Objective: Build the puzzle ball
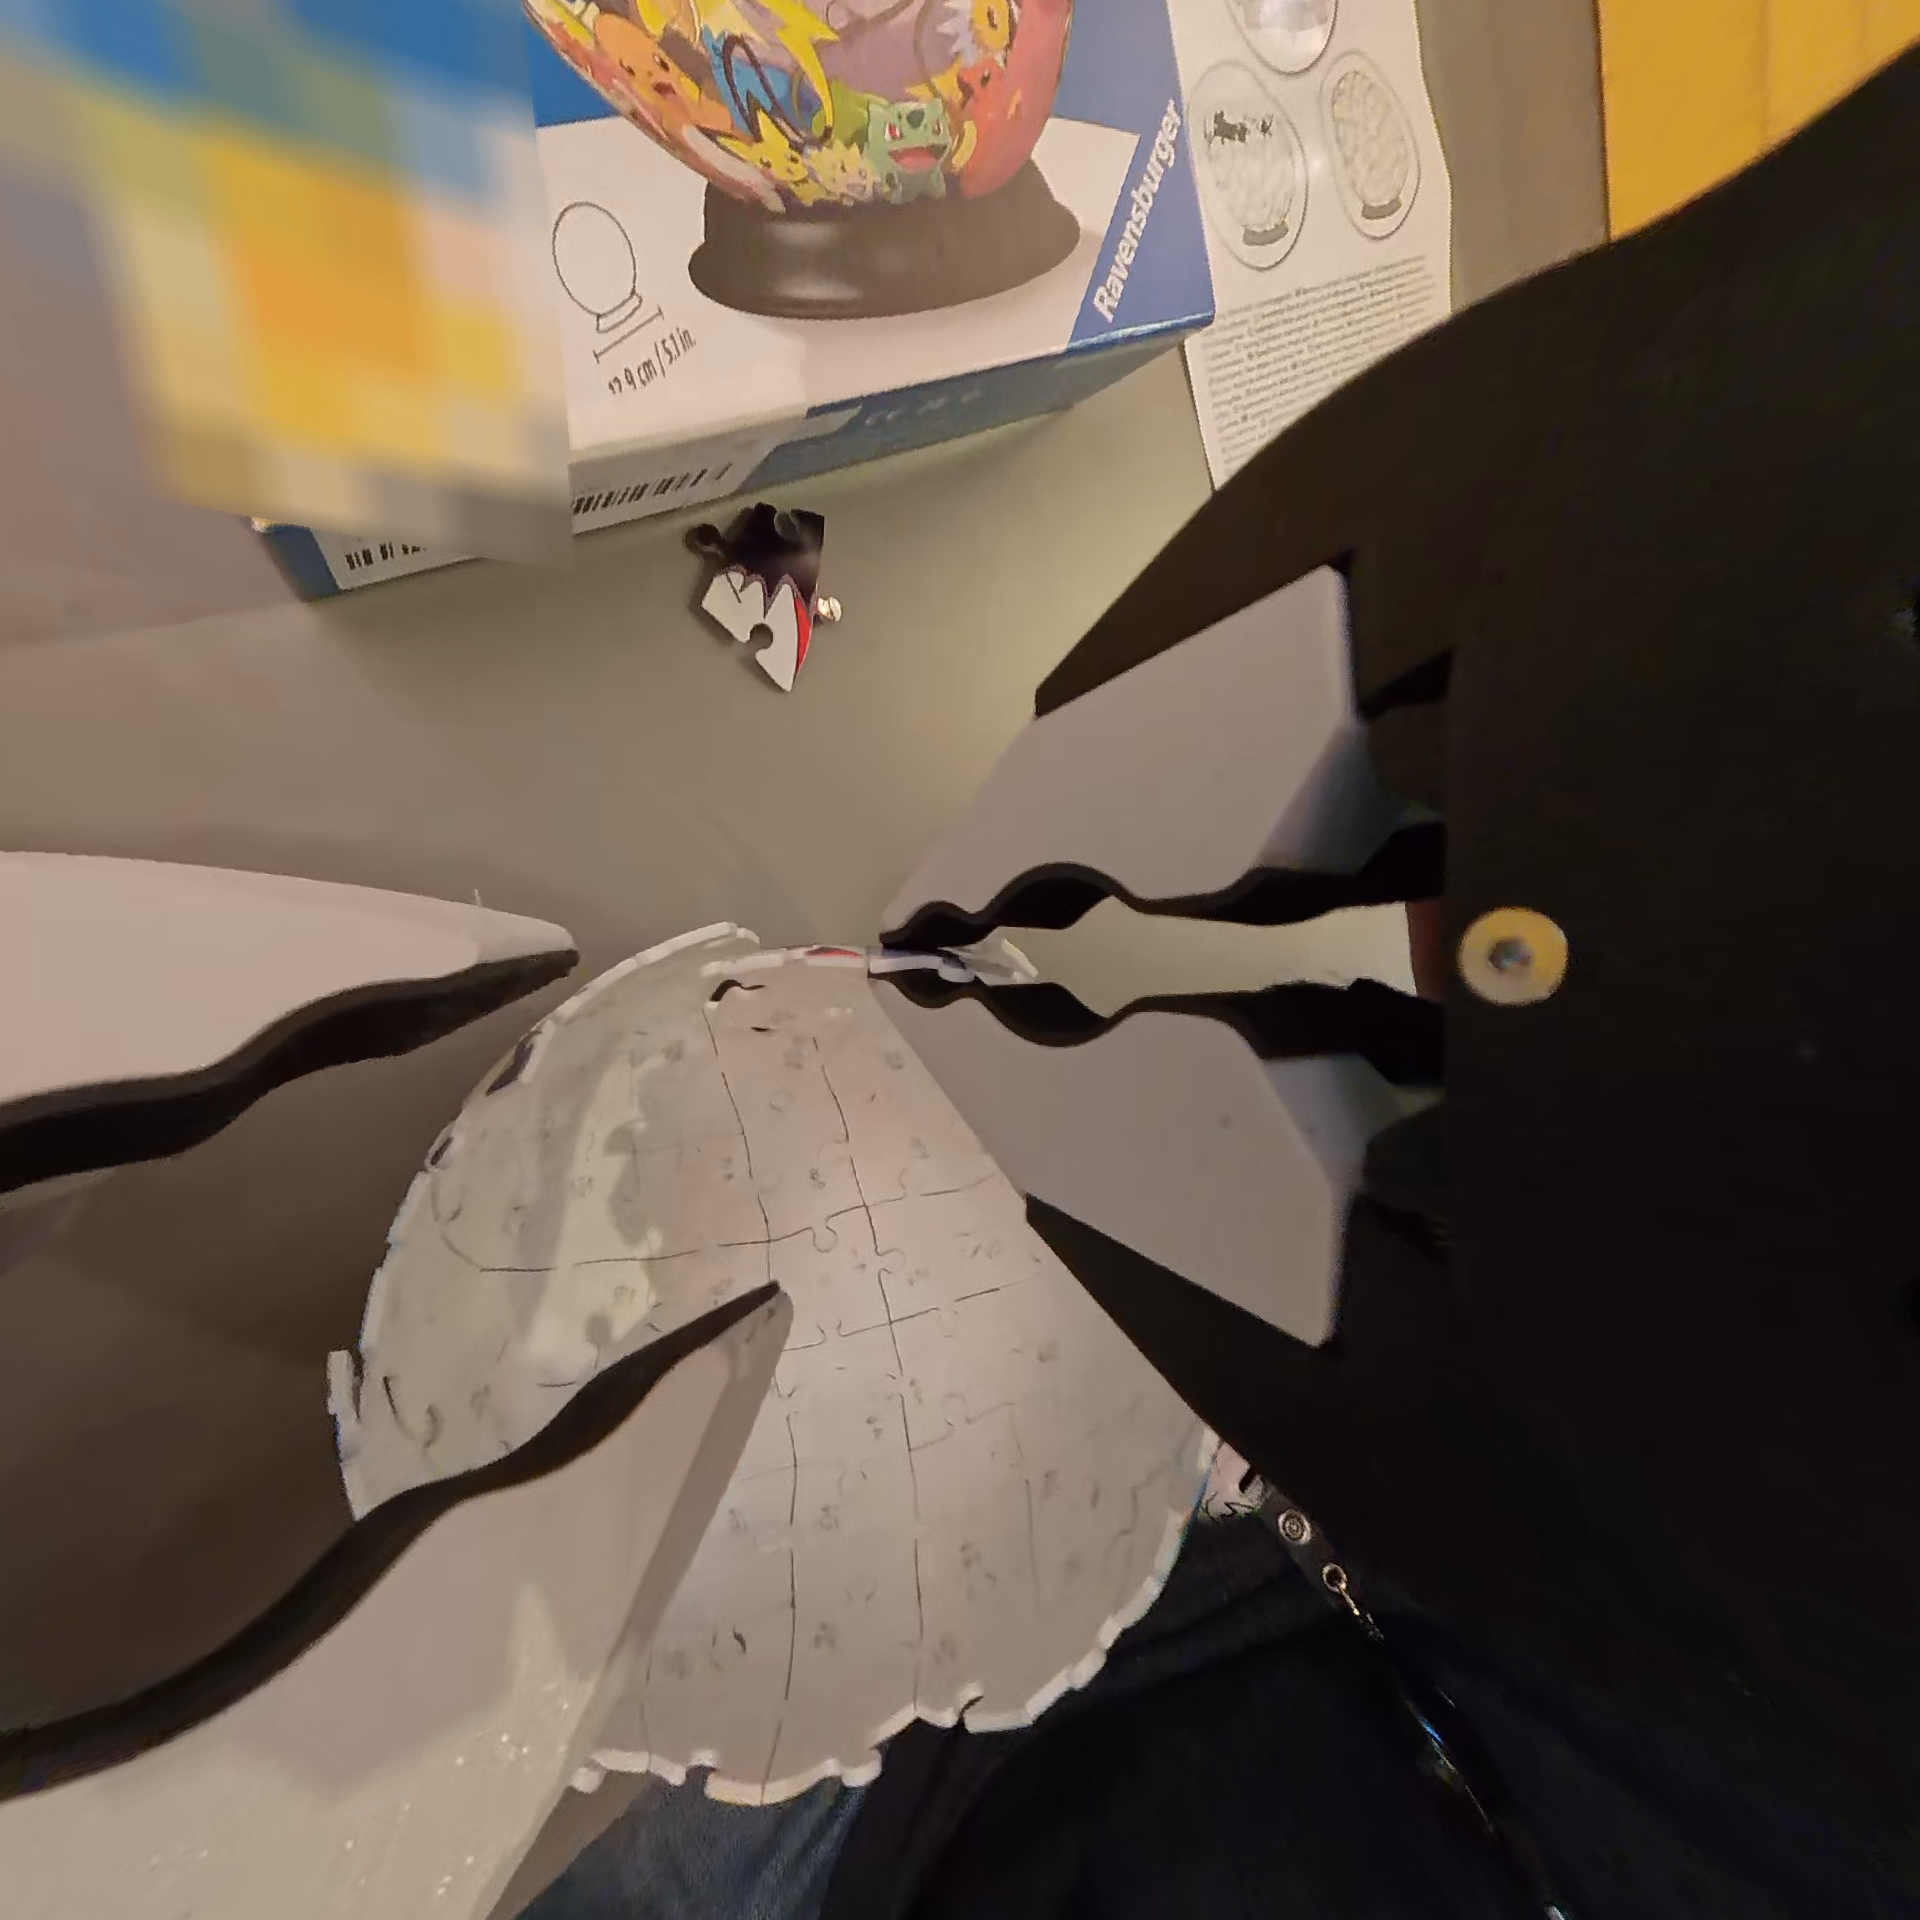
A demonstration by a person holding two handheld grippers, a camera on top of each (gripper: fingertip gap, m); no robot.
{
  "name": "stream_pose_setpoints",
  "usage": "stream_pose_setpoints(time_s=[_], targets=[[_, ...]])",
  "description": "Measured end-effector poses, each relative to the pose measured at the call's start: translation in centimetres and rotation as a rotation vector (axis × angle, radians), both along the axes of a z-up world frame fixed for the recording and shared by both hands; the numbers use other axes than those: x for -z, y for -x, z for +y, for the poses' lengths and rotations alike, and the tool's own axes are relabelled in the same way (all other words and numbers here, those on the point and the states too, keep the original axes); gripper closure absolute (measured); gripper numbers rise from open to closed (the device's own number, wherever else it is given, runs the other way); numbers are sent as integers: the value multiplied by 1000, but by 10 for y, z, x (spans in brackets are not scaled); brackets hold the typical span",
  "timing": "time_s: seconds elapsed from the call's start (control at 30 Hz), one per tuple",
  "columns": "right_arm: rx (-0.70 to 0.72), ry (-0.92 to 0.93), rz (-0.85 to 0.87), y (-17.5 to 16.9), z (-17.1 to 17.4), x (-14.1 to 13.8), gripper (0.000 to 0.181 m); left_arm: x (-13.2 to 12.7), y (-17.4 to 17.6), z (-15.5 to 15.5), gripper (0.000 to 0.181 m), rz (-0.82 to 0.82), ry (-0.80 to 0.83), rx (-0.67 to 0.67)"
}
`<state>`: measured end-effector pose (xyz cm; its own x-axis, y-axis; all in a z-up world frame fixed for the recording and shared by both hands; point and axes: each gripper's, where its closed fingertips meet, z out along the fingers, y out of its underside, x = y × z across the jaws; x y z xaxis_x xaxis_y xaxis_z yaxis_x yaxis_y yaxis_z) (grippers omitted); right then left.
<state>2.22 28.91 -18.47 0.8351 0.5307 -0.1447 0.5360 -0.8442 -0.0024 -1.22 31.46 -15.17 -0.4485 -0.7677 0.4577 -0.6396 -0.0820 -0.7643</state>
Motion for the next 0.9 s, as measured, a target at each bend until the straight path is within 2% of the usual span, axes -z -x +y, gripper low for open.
stream_pose_setpoints(time_s=[0.43, 0.9], targets=[[-17, -29, -57, -4, -2, 4, 181, 8, -2, -5, 132, 54, -14, 28], [39, -62, -74, -11, -4, 1, 181, 11, 1, -8, 133, 62, -16, 37]])
